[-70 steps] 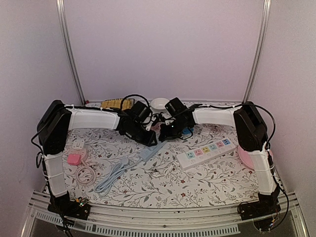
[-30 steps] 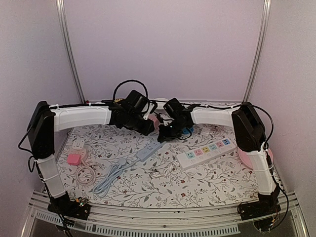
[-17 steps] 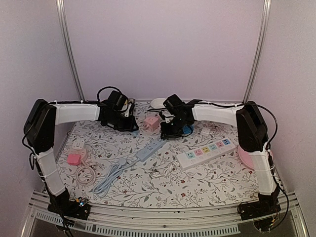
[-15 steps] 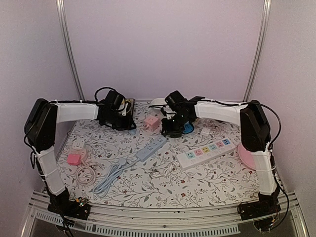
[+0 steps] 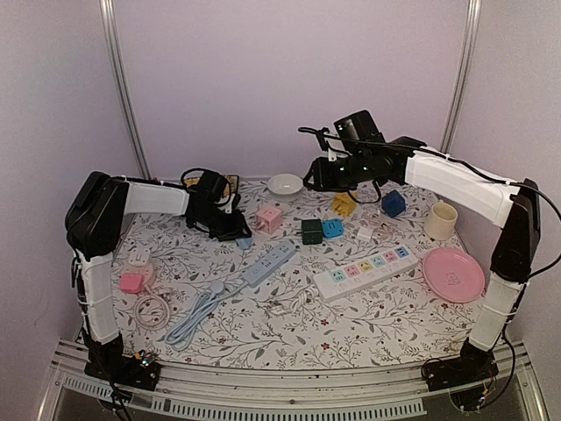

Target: Pull the plug off the socket

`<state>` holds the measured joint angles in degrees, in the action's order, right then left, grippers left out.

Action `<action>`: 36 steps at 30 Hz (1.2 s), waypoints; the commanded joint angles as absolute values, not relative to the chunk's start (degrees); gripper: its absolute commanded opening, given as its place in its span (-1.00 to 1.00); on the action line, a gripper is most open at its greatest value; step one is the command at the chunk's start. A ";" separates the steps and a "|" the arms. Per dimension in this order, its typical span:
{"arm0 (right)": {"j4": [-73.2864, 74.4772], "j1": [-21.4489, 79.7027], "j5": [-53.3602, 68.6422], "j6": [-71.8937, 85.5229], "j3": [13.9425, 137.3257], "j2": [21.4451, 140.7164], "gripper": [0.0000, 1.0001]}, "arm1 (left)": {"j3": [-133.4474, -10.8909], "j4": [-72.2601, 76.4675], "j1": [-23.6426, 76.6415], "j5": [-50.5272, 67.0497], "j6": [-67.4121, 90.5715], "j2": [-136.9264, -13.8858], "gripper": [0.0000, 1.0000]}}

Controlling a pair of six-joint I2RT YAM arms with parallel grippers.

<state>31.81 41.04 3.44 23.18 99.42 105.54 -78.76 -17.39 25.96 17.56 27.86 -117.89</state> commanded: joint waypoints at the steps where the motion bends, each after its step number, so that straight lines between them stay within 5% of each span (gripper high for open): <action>1: 29.30 39.86 0.64 22.97 95.88 100.41 -0.25 | -80.07 -17.60 25.42 15.03 28.89 -117.54 0.01; 5: 29.17 38.86 0.00 20.87 94.54 97.15 -0.11 | -78.50 -19.09 25.31 10.51 29.55 -115.15 0.44; 9: 29.35 38.41 0.00 19.73 91.20 92.23 0.06 | -77.12 -20.73 25.35 6.52 30.32 -111.30 0.62; 22: 27.51 38.24 4.73 17.03 76.44 77.90 0.76 | -64.44 -32.74 25.40 -13.24 46.92 -89.06 0.65; 36: 23.41 38.23 9.08 16.35 68.25 72.65 0.92 | -52.40 -59.94 23.35 -26.00 80.45 -73.85 0.80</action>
<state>25.96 38.46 8.47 17.91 68.29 73.91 -54.59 -50.85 25.17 -23.05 68.53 -74.30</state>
